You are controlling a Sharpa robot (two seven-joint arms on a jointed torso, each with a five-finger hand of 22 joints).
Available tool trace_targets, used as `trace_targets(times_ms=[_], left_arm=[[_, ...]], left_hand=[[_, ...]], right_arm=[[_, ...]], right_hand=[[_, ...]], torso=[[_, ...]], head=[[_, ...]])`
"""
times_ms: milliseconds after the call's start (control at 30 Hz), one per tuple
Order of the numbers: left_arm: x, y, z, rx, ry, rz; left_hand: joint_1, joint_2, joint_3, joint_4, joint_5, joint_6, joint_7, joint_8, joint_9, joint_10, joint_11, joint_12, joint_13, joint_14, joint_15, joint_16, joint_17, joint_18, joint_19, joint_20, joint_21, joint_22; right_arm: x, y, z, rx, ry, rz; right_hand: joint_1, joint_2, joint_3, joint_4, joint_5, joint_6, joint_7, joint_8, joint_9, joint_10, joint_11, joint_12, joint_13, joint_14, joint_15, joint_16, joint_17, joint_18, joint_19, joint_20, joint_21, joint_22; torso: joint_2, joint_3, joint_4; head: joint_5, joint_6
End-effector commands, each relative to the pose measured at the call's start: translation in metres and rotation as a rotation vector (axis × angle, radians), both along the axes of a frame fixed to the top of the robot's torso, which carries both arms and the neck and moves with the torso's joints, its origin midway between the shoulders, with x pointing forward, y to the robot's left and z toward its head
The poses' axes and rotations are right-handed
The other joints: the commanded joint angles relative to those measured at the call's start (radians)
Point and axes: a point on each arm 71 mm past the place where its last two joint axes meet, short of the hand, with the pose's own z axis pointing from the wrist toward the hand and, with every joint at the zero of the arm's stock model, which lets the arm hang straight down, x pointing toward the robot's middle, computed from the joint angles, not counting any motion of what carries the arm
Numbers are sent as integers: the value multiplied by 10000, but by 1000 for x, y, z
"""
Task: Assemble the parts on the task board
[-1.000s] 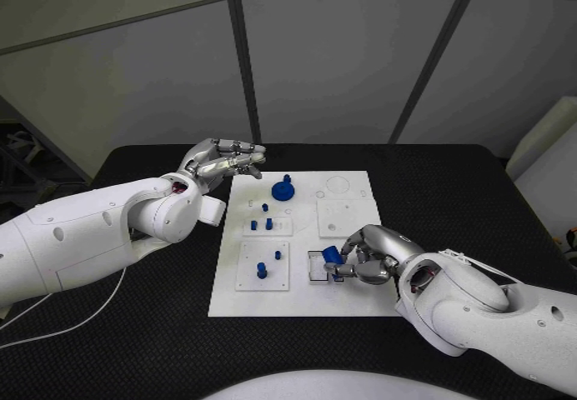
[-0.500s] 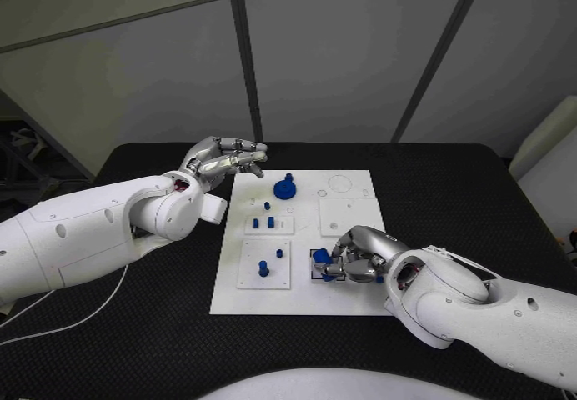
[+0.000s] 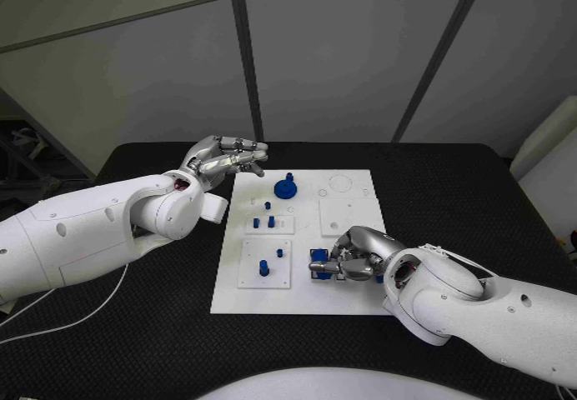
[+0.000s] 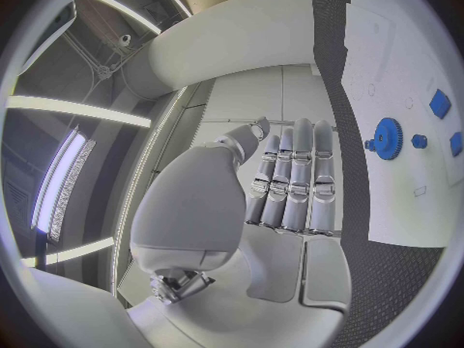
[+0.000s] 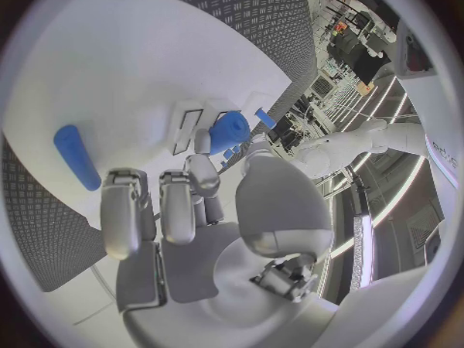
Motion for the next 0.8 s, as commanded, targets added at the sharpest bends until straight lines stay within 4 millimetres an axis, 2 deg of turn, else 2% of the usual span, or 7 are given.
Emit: trace_targets(times_ms=[33, 233, 400, 467, 567, 667, 800], left_arm=[[0, -1, 1, -72, -28, -102], [0, -1, 1, -71, -29, -99], [0, -1, 1, -68, -30, -90], [0, 0, 1, -67, -31, -86], [0, 0, 1, -63, -32, -76], [0, 0, 1, -62, -33, -74], [0, 0, 1, -59, -33, -65]], left_hand=[[-44, 95, -74, 6, 66, -10, 21, -14, -4, -59, -23, 43, -11, 17, 36, -40, -11, -115, -13, 54, -43, -10], [-44, 95, -74, 6, 66, -10, 21, -14, -4, -59, -23, 43, -11, 17, 36, -40, -11, -115, -13, 54, -43, -10], [-44, 95, -74, 6, 66, -10, 21, -14, -4, -59, -23, 43, -11, 17, 36, -40, -11, -115, -13, 54, -43, -10], [-44, 95, -74, 6, 66, -10, 21, -14, -4, -59, -23, 43, -11, 17, 36, -40, -11, -115, -13, 54, -43, -10], [-41, 116, -74, 8, 67, -11, 22, -9, -3, -64, -23, 54, -10, 19, 35, -44, -17, -113, -8, 55, -51, -18], [-41, 116, -74, 8, 67, -11, 22, -9, -3, -64, -23, 54, -10, 19, 35, -44, -17, -113, -8, 55, -51, -18], [-41, 116, -74, 8, 67, -11, 22, -9, -3, -64, -23, 54, -10, 19, 35, -44, -17, -113, -8, 55, -51, -18]], right_arm=[[0, 0, 1, 97, -65, -5], [-1, -1, 3, 143, -225, -5], [-2, -3, 6, 202, -462, 17], [-3, -4, 8, 221, -544, 51], [-5, -5, 10, 255, -647, 184], [-7, -7, 11, 284, -707, 288], [-9, -10, 13, 303, -750, 361]], right_hand=[[-395, -203, 175, 6, -396, -72, -11, -45, 57, -100, 15, -127, -78, 633, -1, -30, 485, -134, 322, 8, -71, 1828], [-619, -295, 367, 1, -476, -71, -11, -51, 111, -77, 17, -127, -54, 633, 1, -39, 477, -135, 326, 13, -70, 1833], [-416, -156, 628, -22, 151, -31, -34, -44, 201, 9, -1, -51, 43, 637, -14, -41, 481, -141, 349, 5, -54, 1858], [-117, -60, 707, -45, 546, -9, -50, -41, 248, 68, -13, 22, 122, 640, -26, -38, 489, -146, 363, -6, -42, 1875], [850, 126, 801, -149, 1028, 20, -79, -42, 347, 162, -40, 143, 269, 646, -50, -31, 510, -151, 380, -32, -30, 1896], [1519, 213, 775, -235, 1137, 41, -94, -45, 418, 223, -62, 226, 374, 648, -65, -29, 520, -157, 398, -47, -17, 1917], [1729, 244, 765, -274, 1158, 58, -104, -41, 442, 273, -70, 308, 453, 652, -71, -19, 540, -163, 416, -51, -1, 1938]], torso=[[1, 3, -8], [4, 4, -13], [-6, 5, -10], [-3, 8, -10], [-6, 9, -13], [-6, 7, -13], [-4, 11, -17]], head=[[4, 4], [-3, -13], [-16, -12], [-11, -8], [7, -16], [12, -27], [14, -29]])
